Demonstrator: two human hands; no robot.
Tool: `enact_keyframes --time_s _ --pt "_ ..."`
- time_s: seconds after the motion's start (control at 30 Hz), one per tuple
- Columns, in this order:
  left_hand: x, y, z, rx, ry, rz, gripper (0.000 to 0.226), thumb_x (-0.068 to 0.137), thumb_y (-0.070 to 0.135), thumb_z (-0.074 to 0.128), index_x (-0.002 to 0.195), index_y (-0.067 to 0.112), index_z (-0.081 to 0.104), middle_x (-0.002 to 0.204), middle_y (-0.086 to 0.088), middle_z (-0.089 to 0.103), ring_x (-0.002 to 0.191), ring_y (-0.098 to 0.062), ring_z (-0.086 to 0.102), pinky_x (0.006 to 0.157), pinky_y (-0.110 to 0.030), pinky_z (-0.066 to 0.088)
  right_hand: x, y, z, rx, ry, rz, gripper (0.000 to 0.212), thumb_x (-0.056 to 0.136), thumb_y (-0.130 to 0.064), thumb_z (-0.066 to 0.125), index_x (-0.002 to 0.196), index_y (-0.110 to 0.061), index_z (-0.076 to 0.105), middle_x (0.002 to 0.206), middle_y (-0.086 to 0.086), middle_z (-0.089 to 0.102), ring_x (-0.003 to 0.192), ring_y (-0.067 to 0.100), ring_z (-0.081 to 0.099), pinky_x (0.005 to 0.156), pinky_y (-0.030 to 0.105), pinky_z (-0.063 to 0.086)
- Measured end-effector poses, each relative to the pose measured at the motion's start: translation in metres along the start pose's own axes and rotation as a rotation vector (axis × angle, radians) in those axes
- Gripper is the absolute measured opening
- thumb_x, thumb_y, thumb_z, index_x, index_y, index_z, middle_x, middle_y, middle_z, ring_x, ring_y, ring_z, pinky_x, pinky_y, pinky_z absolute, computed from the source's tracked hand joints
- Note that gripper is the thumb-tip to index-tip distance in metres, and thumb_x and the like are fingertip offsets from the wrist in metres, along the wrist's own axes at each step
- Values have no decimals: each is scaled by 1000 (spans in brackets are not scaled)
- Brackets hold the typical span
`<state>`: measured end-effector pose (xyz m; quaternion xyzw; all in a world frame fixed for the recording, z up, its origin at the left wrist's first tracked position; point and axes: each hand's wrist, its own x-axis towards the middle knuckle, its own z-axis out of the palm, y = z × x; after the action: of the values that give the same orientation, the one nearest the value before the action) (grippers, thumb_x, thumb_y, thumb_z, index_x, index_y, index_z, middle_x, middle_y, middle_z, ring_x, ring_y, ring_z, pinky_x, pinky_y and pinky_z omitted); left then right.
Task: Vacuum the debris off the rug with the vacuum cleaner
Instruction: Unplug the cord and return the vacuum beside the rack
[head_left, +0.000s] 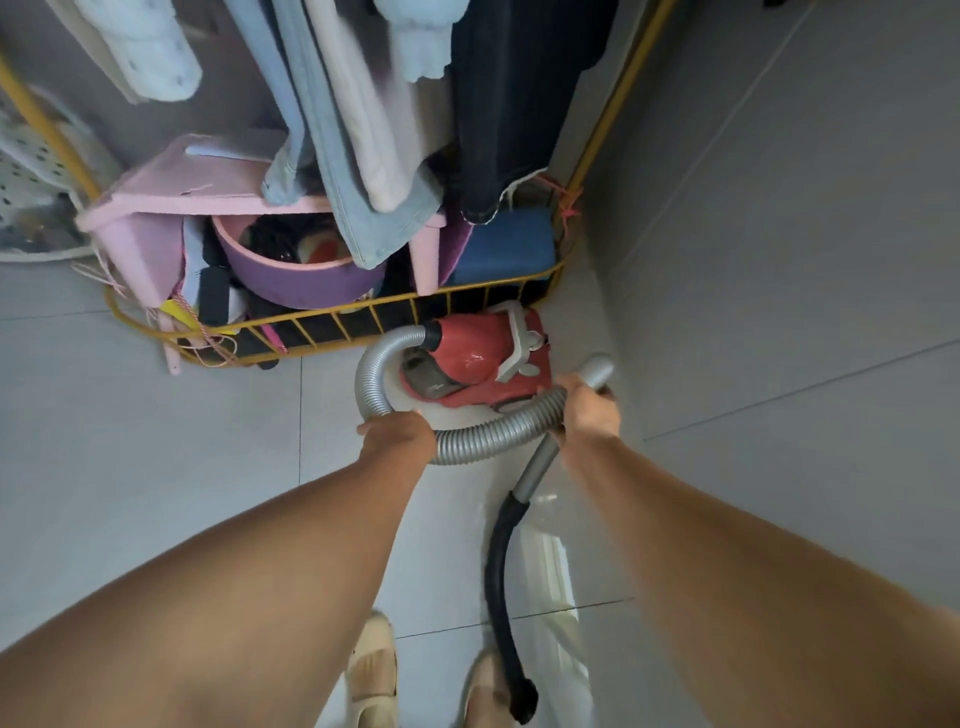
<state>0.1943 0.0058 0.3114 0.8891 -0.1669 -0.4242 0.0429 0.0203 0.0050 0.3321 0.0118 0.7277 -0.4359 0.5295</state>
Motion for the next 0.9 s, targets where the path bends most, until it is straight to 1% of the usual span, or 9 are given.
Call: enact_keyframes --time_s 0.1,0.23,0.37,0.43,0.53,0.63,0.73,0.83,0.9 --pt "-18 15 0 86 53 64 52 92 30 56 130 -3 46 128 -16 54 110 -34 59 89 -38 49 -2 -17 -10 42 -10 -36 54 82 -11 69 131 -16 47 108 12 68 92 27 70 90 48 55" --pt "-35 26 -4 263 85 89 44 97 24 40 131 -4 43 131 -15 45 119 -30 50 101 -36 42 -14 -29 -16 31 -53 -34 58 83 -8 66 135 -19 44 112 16 65 98 34 67 85 50 56" --pt "-39 31 -15 423 -13 162 49 95 28 43 134 -2 45 135 -15 44 121 -29 48 101 -34 42 -38 -42 -3 -42 -128 -119 66 81 -3 65 137 -27 40 113 11 64 99 34 66 86 56 55" --pt "-38 37 -20 518 -71 273 50 94 30 40 135 3 49 135 -17 48 122 -34 50 97 -37 43 -47 -46 8 -86 -150 -194 71 81 0 65 141 -28 38 115 10 64 101 35 66 88 56 54" --pt "-48 48 -33 585 -211 398 44 100 22 39 139 1 46 142 -19 46 131 -36 44 109 -41 36 -57 -48 24 -178 -188 -258 78 81 2 65 144 -32 36 116 3 63 103 28 63 95 52 52" --pt "-49 65 -45 446 -210 447 48 102 27 41 143 2 42 145 -12 45 133 -30 42 111 -34 32 -65 -45 37 -265 -194 -286 78 84 2 64 146 -34 34 112 2 63 103 28 62 97 51 50" --pt "-42 82 -57 322 -237 498 51 100 40 41 137 7 50 136 -15 54 123 -33 52 105 -41 41 -71 -44 56 -439 -232 -308 83 85 1 65 149 -38 29 118 3 62 108 27 62 99 46 50" --pt "-36 99 -66 128 -291 498 56 100 47 38 136 7 52 135 -15 55 123 -35 51 103 -43 41 -72 -44 76 -534 -261 -297 85 84 -2 66 149 -40 26 123 2 61 107 23 62 97 43 51" --pt "-28 108 -69 45 -305 488 63 95 60 35 128 11 57 126 -11 63 115 -34 57 101 -46 43 -69 -42 87 -583 -314 -273 84 84 -4 66 148 -41 27 122 0 60 107 21 62 95 39 52"
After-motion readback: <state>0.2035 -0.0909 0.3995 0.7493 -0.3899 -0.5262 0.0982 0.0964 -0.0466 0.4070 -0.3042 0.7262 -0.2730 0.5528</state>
